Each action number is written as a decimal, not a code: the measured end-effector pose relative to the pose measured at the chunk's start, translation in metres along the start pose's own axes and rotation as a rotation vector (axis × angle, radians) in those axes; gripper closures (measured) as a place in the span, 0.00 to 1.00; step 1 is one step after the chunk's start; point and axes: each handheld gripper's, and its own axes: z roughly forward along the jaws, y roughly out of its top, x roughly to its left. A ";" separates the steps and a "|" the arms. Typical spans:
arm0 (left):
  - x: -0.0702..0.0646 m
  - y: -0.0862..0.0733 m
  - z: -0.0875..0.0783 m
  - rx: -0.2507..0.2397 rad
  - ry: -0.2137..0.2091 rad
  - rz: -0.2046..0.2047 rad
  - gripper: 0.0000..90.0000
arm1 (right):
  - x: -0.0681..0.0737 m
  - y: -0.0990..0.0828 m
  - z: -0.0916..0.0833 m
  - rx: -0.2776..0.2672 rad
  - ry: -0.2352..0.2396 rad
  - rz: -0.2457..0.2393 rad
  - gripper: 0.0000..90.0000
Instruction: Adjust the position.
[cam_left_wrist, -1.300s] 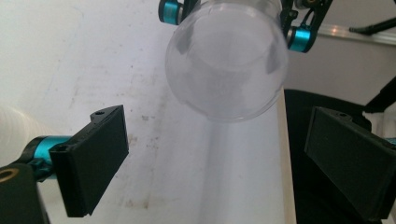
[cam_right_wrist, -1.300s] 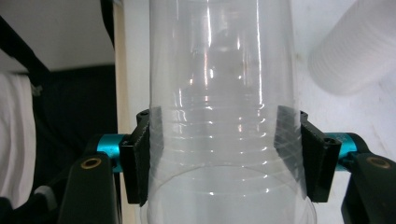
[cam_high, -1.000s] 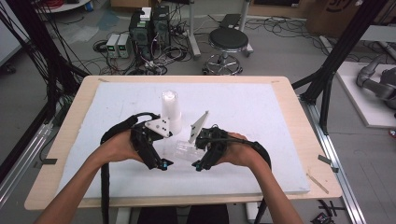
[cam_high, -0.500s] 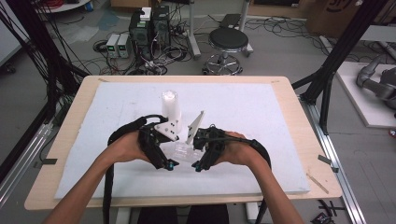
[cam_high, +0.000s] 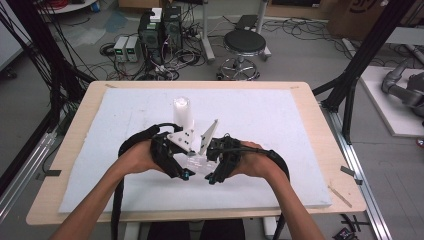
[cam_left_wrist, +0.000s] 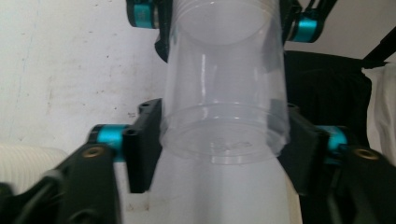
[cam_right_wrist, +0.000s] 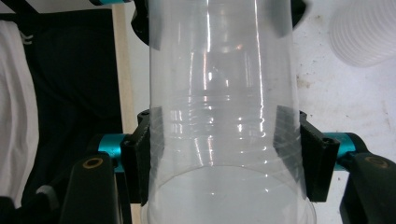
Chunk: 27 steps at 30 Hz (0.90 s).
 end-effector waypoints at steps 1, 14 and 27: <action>0.000 0.000 0.001 -0.001 0.003 -0.001 0.45 | 0.000 0.000 0.000 0.003 -0.003 0.000 0.38; 0.000 0.000 0.001 -0.003 0.000 -0.004 0.46 | -0.001 -0.003 0.001 -0.008 0.001 -0.005 0.31; 0.000 -0.007 0.002 -0.030 -0.014 -0.021 0.47 | -0.003 -0.011 -0.003 -0.164 -0.015 -0.020 0.15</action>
